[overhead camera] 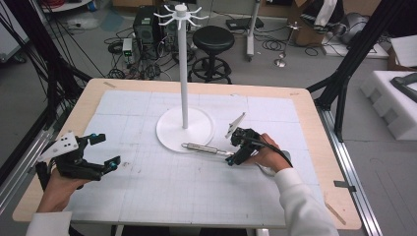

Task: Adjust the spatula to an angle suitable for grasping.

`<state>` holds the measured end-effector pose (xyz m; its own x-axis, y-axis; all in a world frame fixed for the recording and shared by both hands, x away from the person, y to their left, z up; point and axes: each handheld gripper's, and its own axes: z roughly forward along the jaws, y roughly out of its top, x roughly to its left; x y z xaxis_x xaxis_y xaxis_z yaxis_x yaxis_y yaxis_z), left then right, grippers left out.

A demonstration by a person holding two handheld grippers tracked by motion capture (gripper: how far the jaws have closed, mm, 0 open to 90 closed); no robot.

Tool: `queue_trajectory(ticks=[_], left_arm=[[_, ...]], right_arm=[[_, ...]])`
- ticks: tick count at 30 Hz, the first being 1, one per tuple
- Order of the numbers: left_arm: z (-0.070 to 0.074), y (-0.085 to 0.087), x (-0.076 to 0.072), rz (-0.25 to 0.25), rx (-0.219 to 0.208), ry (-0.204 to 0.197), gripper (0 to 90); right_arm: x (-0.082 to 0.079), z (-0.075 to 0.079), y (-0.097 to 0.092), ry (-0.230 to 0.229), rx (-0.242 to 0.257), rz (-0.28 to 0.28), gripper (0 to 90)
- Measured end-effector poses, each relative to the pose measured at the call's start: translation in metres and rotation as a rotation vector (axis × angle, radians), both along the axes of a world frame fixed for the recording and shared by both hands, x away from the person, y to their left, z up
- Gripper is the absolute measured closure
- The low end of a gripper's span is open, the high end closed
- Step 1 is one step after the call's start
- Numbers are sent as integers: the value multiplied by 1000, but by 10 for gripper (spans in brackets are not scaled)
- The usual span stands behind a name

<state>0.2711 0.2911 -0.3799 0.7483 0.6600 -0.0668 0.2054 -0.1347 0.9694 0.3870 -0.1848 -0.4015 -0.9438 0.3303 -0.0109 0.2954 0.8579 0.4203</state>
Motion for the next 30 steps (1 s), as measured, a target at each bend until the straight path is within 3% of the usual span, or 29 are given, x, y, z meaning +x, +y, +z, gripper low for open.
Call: queue_trajectory(ticks=[9,16,17,25,30], left_arm=[[0,-1,0,2,1,2,17],[0,-1,0,2,1,2,17],[0,0,0,1,1,1,17],[0,0,0,2,3,3,17],[-1,-2,1,-1,10,7,17]], right_arm=[[1,-7,0,30,-14,-19,523],[3,-10,2,22,-23,-17,617],[3,-10,3,27,-24,-16,670],[3,-11,4,18,-24,-3,706],[2,-10,6,-1,-48,38,738]])
